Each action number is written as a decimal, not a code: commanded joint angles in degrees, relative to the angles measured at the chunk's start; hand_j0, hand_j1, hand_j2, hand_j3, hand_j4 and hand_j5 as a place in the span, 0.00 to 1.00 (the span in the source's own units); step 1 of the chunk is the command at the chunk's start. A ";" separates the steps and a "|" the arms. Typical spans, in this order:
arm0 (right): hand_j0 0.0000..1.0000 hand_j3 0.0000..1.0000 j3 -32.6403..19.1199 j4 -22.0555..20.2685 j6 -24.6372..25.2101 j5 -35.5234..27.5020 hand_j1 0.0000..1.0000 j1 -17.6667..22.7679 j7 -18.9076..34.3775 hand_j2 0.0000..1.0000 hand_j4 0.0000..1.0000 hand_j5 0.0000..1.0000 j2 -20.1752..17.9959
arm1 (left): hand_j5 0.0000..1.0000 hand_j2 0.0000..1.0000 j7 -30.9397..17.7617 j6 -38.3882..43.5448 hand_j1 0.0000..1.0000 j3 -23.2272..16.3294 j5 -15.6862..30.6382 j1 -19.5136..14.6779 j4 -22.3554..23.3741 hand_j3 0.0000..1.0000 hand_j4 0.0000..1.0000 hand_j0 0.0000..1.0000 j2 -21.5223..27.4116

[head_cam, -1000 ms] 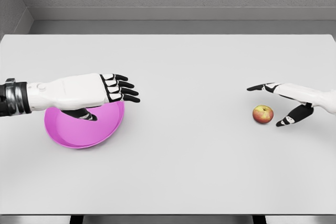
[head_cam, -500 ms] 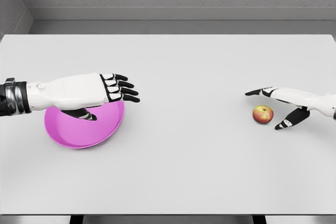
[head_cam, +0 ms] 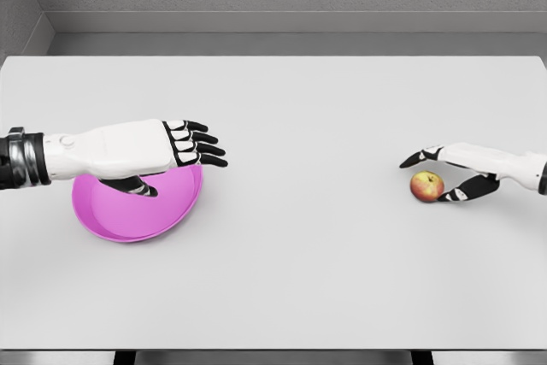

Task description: Put the apple on the plate with both arms

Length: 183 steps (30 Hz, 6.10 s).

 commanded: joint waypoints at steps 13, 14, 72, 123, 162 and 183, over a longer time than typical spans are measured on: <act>0.33 0.33 0.43 -0.30 0.14 -0.18 0.33 0.00 -0.02 0.33 0.33 0.33 0.03 | 1.00 1.00 0.04 0.08 1.00 0.09 0.38 0.00 0.00 1.00 1.00 1.00 0.11; 0.33 0.33 0.34 -0.56 0.14 -0.61 0.33 -0.09 -0.02 0.33 0.33 0.33 0.03 | 1.00 1.00 0.04 0.08 1.00 0.09 0.38 0.00 0.00 1.00 1.00 1.00 0.02; 1.00 1.00 -24.44 -18.93 0.14 1.14 1.00 3.60 -0.02 1.00 1.00 1.00 5.56 | 1.00 1.00 -11.21 0.08 1.00 -5.97 -4.98 -9.49 12.91 1.00 1.00 1.00 -29.16; 1.00 1.00 -18.99 -17.00 0.14 3.25 1.00 0.18 -0.02 1.00 1.00 1.00 5.04 | 0.87 0.87 -11.13 0.08 0.87 -12.92 -13.07 -10.63 18.63 0.87 0.87 0.87 -33.03; 1.00 1.00 -18.12 -17.00 0.14 3.25 1.00 0.09 -0.02 1.00 1.00 1.00 4.95 | 0.75 0.75 -11.13 0.08 0.75 -13.97 -15.80 -11.69 22.76 0.75 0.75 0.75 -35.75; 1.00 1.00 -18.12 -17.00 0.14 3.25 1.00 0.09 -0.02 1.00 1.00 1.00 4.86 | 0.49 0.49 -11.21 0.08 0.49 -14.76 -16.06 -12.30 22.32 0.49 0.49 0.49 -35.58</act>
